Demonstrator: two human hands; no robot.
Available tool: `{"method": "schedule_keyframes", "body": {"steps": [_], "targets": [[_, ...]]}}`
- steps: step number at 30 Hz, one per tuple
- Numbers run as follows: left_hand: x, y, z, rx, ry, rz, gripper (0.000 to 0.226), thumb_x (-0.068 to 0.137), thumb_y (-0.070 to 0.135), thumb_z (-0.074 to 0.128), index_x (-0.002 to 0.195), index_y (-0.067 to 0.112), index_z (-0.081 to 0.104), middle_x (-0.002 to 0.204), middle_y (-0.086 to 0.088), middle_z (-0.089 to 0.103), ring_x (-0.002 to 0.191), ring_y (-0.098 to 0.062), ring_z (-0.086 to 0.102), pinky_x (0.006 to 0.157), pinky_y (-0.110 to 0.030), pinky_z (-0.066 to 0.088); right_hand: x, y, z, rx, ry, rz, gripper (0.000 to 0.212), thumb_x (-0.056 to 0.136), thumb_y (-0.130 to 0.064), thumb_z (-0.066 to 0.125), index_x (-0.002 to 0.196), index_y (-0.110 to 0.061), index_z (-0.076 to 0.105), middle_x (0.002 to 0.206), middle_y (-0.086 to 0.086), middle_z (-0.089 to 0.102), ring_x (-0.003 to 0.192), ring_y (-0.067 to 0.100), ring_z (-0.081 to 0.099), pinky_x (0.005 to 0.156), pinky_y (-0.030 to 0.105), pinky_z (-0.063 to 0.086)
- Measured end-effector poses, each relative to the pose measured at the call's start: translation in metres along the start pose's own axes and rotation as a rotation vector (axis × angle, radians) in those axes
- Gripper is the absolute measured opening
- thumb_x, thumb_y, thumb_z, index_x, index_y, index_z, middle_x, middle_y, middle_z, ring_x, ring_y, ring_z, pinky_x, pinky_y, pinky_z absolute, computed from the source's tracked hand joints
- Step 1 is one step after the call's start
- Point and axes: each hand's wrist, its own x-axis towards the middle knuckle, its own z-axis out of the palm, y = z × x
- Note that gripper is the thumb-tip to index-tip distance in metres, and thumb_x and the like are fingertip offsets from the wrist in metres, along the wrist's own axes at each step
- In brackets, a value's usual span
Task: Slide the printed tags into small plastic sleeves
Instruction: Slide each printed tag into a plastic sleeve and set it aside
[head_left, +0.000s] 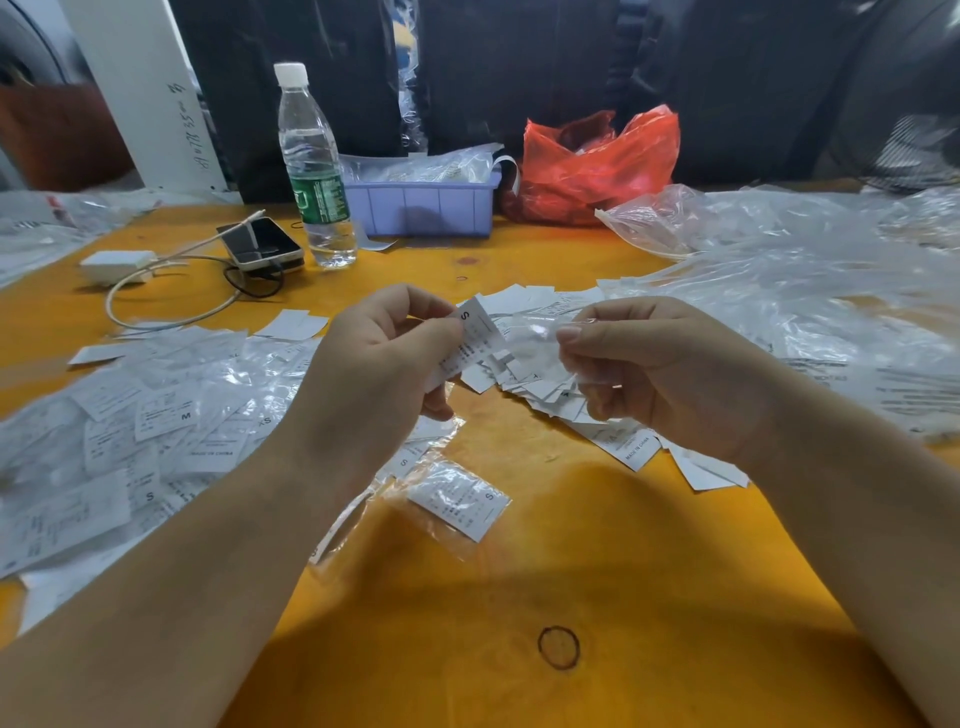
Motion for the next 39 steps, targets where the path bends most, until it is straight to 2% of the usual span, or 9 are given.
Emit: {"method": "schedule_keyframes", "body": {"steps": [2,7,12,18,23,29,34,39], "targets": [[-0.0008,0.0004,0.0004,-0.007,0.001,0.006,0.011,0.079,0.033,0.060,0.077,0.028,0.069,0.067,0.012,0.067,0.051,-0.007,0.055,0.052,-0.024,0.054,-0.0001,-0.0004,0.0008,-0.012,-0.016,0.006,0.015,0.071,-0.023,0.068,0.064,-0.011,0.060,0.061,0.002,0.052,0.052,0.011,0.046,0.052,0.023,0.040],[-0.0032,0.0014,0.0028,-0.023,0.003,0.013,0.011,0.078,0.035,0.059,0.074,0.034,0.070,0.068,0.012,0.068,0.052,-0.006,0.057,0.053,-0.023,0.053,0.0000,0.0005,0.0025,-0.049,-0.021,0.016,0.016,0.070,-0.024,0.068,0.067,-0.009,0.061,0.062,0.003,0.053,0.053,0.013,0.046,0.052,0.023,0.042],[-0.0043,0.0013,0.0044,-0.008,-0.008,0.019,0.011,0.080,0.033,0.060,0.079,0.027,0.068,0.069,0.013,0.068,0.050,-0.006,0.057,0.052,-0.023,0.053,0.0007,0.0015,0.0024,-0.057,-0.026,0.014,0.018,0.071,-0.025,0.067,0.068,-0.009,0.061,0.063,0.005,0.051,0.054,0.014,0.045,0.051,0.023,0.042],[-0.0048,0.0003,0.0050,0.020,-0.008,0.043,0.014,0.094,0.021,0.060,0.082,0.025,0.067,0.071,0.013,0.068,0.051,-0.005,0.058,0.052,-0.022,0.053,0.0015,0.0027,0.0013,-0.064,-0.006,-0.005,0.019,0.068,-0.027,0.069,0.068,-0.010,0.062,0.063,0.005,0.052,0.055,0.015,0.045,0.051,0.023,0.043],[-0.0046,-0.0001,0.0051,0.016,-0.006,0.032,0.013,0.095,0.022,0.059,0.084,0.024,0.067,0.071,0.015,0.068,0.052,-0.005,0.058,0.053,-0.021,0.053,0.0027,0.0044,-0.0017,-0.048,0.027,-0.022,0.018,0.069,-0.027,0.070,0.070,-0.010,0.063,0.061,0.003,0.051,0.054,0.014,0.044,0.052,0.023,0.043],[-0.0051,0.0003,0.0043,0.034,-0.008,0.046,0.014,0.095,0.022,0.059,0.083,0.026,0.067,0.073,0.015,0.069,0.052,-0.005,0.059,0.053,-0.021,0.053,0.0030,0.0049,-0.0022,-0.082,0.040,-0.038,0.027,0.068,-0.029,0.071,0.078,-0.006,0.062,0.060,0.002,0.051,0.055,0.014,0.045,0.053,0.024,0.044],[-0.0061,0.0008,0.0059,0.075,-0.038,0.056,0.012,0.095,0.019,0.060,0.085,0.022,0.066,0.073,0.011,0.069,0.050,-0.004,0.056,0.051,-0.021,0.054,0.0028,0.0046,-0.0004,-0.078,0.026,-0.030,0.024,0.067,-0.028,0.071,0.074,-0.008,0.060,0.059,0.002,0.050,0.052,0.013,0.044,0.052,0.024,0.043],[-0.0065,0.0002,0.0067,0.126,-0.042,0.057,0.010,0.095,0.022,0.060,0.086,0.021,0.065,0.075,0.014,0.070,0.053,-0.003,0.059,0.049,-0.016,0.050,0.0023,0.0041,0.0007,-0.073,0.011,-0.015,0.019,0.067,-0.026,0.071,0.072,-0.009,0.061,0.057,0.001,0.050,0.051,0.013,0.044,0.050,0.024,0.043]]}}
